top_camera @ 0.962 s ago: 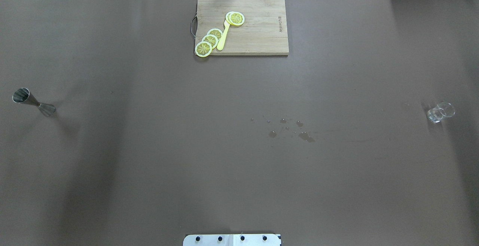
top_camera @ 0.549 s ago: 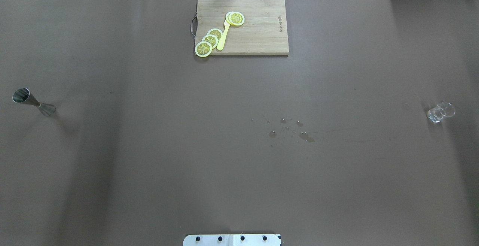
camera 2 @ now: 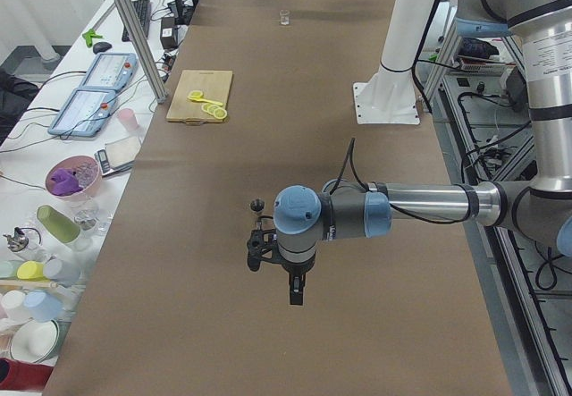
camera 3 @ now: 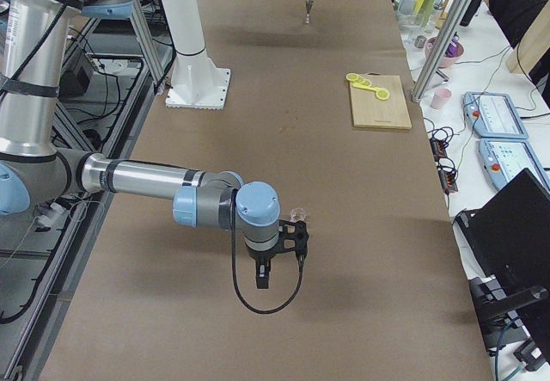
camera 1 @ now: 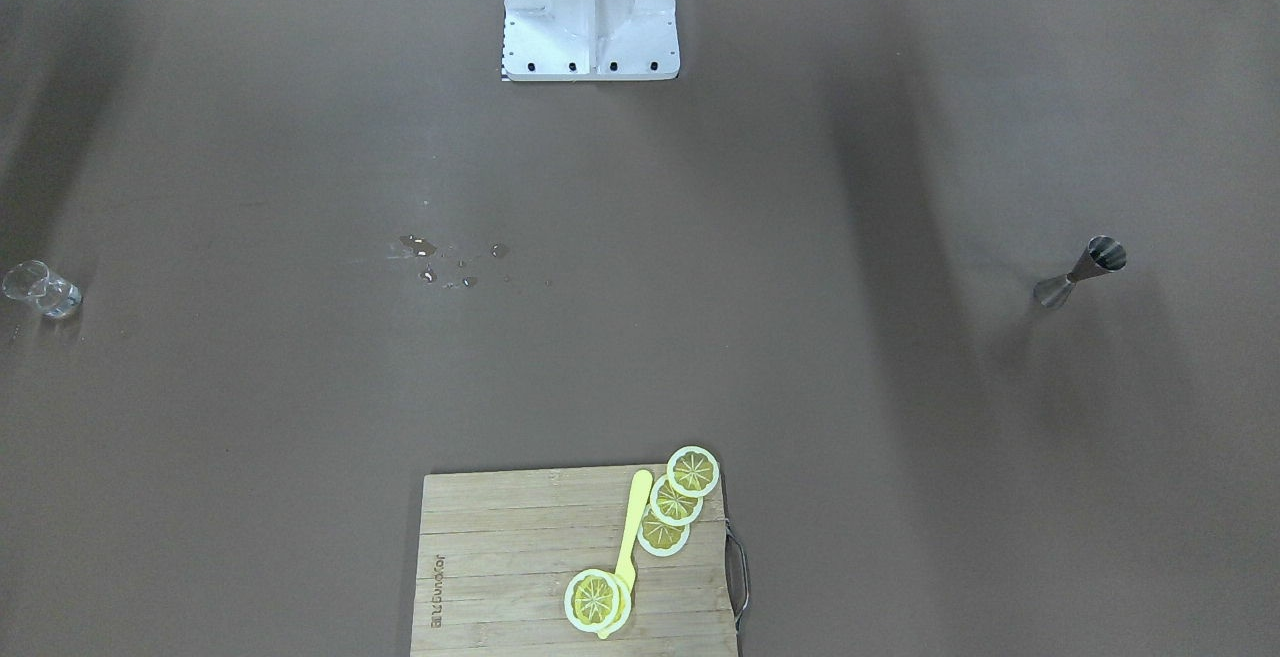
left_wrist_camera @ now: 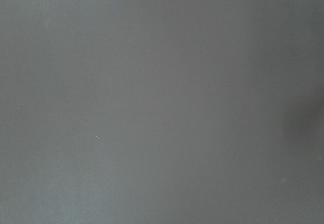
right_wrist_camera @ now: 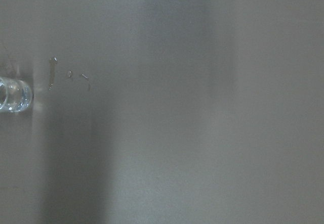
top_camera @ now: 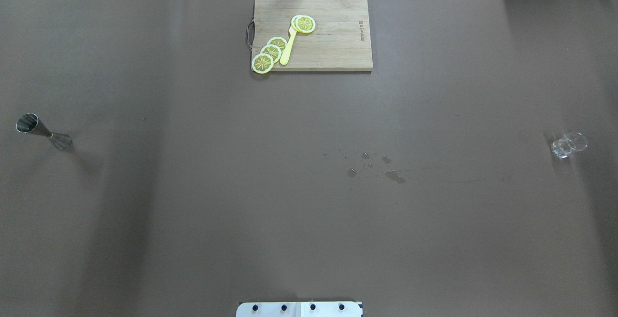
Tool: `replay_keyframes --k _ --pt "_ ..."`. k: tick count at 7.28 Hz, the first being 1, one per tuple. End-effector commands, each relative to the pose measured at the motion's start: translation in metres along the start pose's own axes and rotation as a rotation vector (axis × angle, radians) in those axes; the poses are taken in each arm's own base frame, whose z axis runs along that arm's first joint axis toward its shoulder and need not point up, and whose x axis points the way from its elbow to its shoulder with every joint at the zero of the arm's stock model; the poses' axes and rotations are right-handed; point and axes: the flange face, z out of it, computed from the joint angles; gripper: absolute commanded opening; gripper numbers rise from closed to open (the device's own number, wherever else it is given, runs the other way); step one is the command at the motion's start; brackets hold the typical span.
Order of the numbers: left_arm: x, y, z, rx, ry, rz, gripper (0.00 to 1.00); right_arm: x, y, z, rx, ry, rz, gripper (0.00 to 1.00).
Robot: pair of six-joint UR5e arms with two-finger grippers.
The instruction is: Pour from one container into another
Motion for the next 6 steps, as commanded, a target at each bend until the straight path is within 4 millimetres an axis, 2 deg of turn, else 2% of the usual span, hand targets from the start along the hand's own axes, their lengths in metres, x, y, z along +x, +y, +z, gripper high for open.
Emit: replay_keyframes --k 1,3,6 --pt "0.0019 -0.0013 -0.0018 0.005 0.002 0.006 0.98 -0.0002 -0.0004 -0.0002 0.0 -0.002 0.008 1.0" --pt "0.0036 -0.0024 -0.003 0.007 0.002 0.01 0.98 -0.0053 -0.0077 -0.0055 0.012 -0.002 -0.001 1.0" --pt "0.0033 -0.0025 -0.0017 0.006 0.003 0.009 0.98 -0.0048 -0.0075 -0.0049 0.01 -0.002 0.0 1.0"
